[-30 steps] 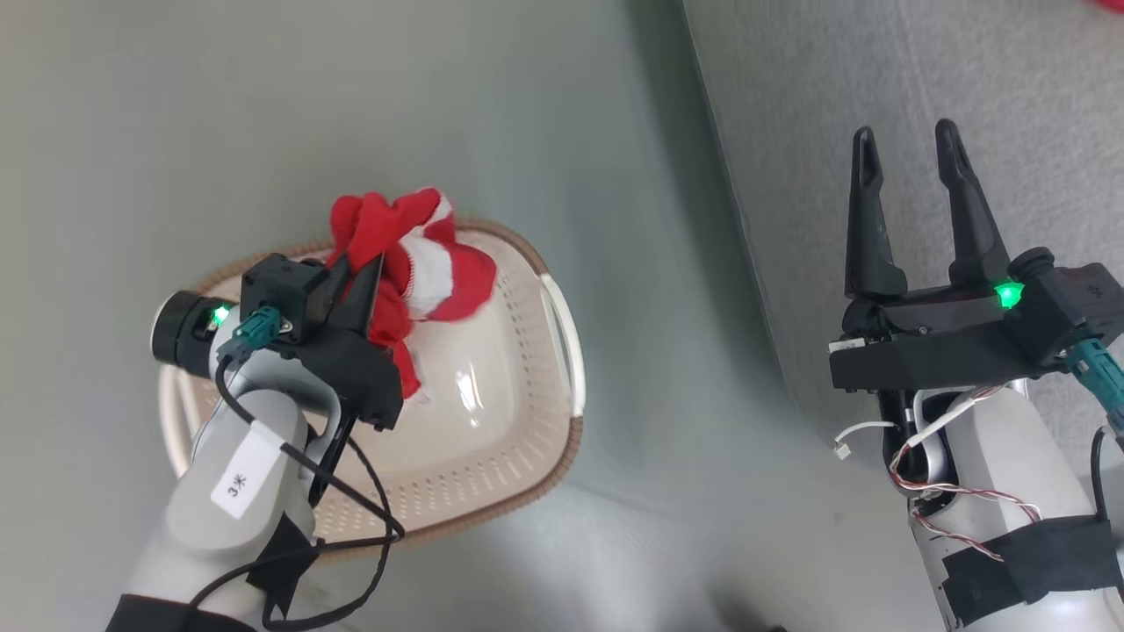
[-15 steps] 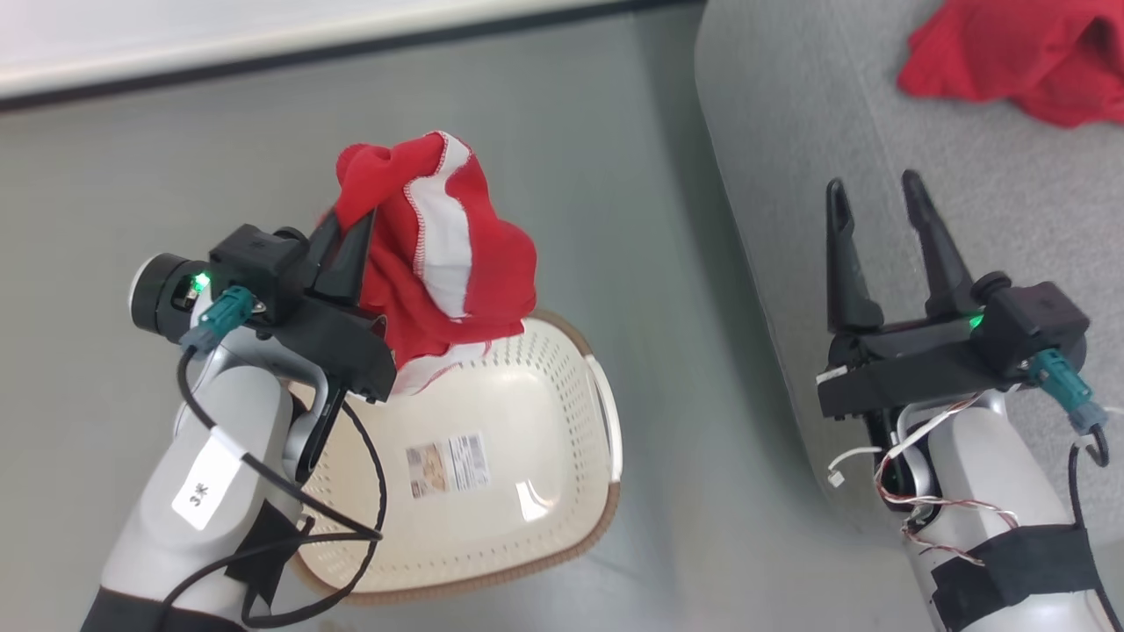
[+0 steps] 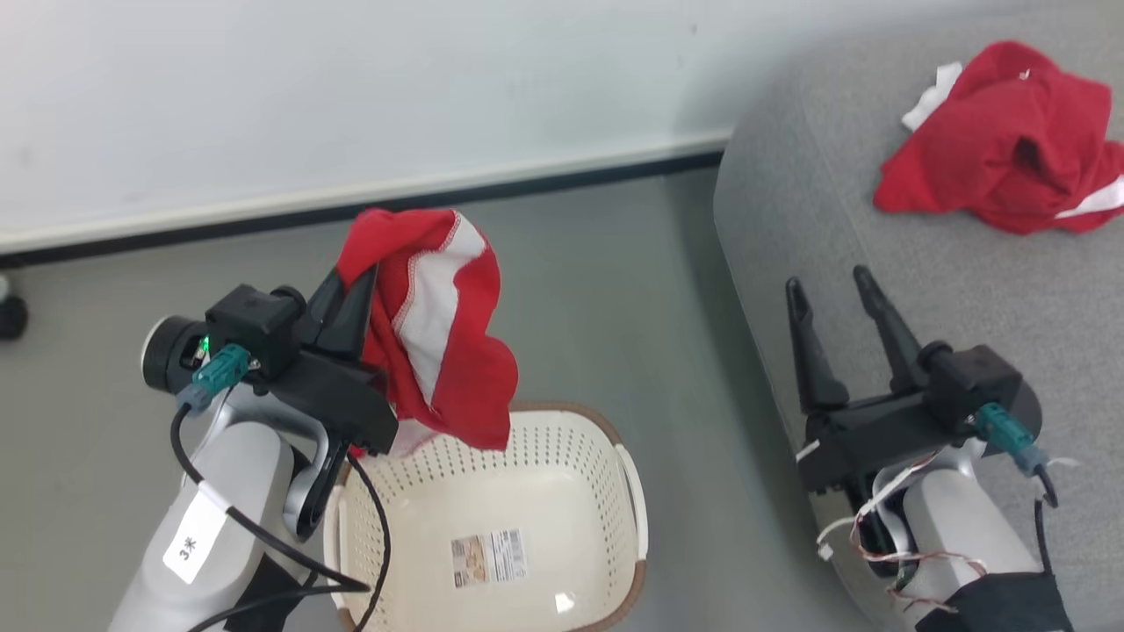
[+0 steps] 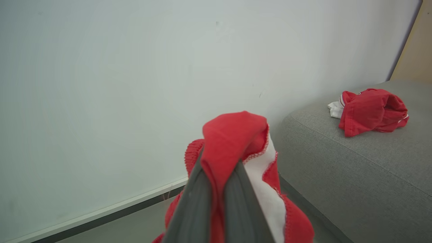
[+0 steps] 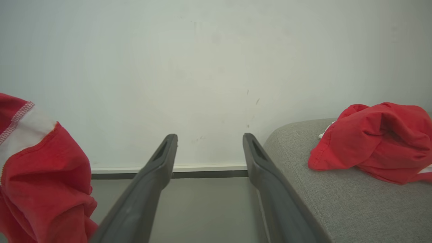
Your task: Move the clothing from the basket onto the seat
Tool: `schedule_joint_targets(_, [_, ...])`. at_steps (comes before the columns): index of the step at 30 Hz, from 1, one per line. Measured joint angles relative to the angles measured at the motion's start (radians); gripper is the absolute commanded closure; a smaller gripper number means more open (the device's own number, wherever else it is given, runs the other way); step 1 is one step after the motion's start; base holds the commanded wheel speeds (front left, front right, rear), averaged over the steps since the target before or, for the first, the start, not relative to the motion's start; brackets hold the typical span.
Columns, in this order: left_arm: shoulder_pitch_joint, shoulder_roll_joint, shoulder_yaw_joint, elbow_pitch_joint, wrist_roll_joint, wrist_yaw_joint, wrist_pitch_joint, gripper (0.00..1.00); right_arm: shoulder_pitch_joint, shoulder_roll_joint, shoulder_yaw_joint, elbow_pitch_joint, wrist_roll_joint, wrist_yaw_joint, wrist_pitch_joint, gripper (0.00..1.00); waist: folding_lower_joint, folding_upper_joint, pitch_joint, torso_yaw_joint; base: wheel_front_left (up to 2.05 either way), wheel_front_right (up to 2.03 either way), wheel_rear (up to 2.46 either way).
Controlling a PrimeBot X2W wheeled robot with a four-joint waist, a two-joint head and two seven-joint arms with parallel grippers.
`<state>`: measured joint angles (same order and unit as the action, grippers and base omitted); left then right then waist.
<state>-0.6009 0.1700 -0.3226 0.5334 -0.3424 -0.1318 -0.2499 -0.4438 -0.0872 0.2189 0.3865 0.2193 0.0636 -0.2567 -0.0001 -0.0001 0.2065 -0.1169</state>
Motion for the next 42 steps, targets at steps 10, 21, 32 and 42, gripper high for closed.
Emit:
schedule_joint_targets(10, [0.072, -0.003, -0.012, -0.028, -0.018, 0.0, 0.001, 1.0, 0.047, 0.008, 0.092, 0.083, -0.009, 0.036, 0.0, 0.0, 0.0, 0.0, -0.151, 0.028, 0.0, 0.0, 0.0])
schedule_joint_targets(21, [0.118, -0.009, -0.032, -0.126, -0.025, 0.001, 0.047, 1.0, 0.039, 0.02, 0.253, 0.142, -0.01, 0.06, 0.0, 0.0, 0.0, 0.0, -0.262, 0.042, 0.0, 0.0, 0.0])
schedule_joint_targets(32, [0.118, -0.018, -0.049, -0.212, -0.025, 0.018, 0.109, 1.0, -0.022, 0.024, 0.495, 0.172, 0.058, 0.06, 0.0, 0.0, 0.0002, 0.0001, -0.276, 0.058, 0.0, 0.0, 0.0])
schedule_joint_targets(42, [0.117, -0.037, -0.07, -0.258, -0.025, 0.026, 0.162, 1.0, -0.072, 0.023, 0.702, 0.109, 0.198, 0.061, 0.0, 0.0, 0.0002, 0.0002, -0.267, 0.077, 0.0, 0.0, 0.0])
